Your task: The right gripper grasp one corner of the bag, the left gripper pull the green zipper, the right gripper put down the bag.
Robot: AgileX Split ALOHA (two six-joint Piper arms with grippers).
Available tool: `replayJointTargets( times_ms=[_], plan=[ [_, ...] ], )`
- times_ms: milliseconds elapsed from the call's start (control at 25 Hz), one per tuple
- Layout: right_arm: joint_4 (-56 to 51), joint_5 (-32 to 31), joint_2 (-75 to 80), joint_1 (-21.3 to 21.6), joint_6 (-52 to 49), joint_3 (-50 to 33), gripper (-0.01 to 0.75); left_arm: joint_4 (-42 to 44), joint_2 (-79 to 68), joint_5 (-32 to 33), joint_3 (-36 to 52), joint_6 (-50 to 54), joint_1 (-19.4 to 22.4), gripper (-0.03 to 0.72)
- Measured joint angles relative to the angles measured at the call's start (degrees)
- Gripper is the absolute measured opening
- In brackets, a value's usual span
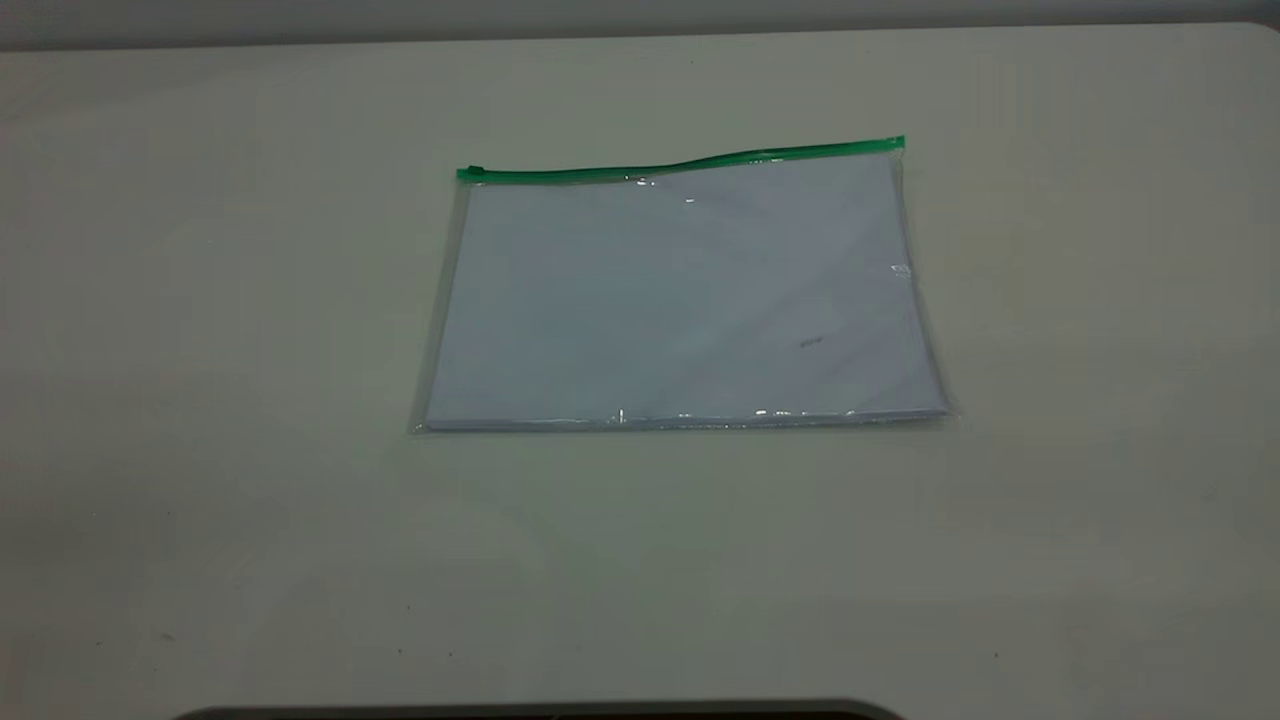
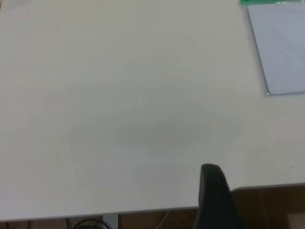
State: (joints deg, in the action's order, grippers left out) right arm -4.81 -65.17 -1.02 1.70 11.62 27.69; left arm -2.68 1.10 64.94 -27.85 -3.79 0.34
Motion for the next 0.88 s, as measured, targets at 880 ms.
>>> replayJointTargets(
  times_ms=[880],
  plan=[
    [1.64, 0.12, 0.0, -2.83, -4.57, -0.04, 0.578, -0.02, 0.0, 0.05, 0.0, -0.06, 0.0, 0.515]
  ],
)
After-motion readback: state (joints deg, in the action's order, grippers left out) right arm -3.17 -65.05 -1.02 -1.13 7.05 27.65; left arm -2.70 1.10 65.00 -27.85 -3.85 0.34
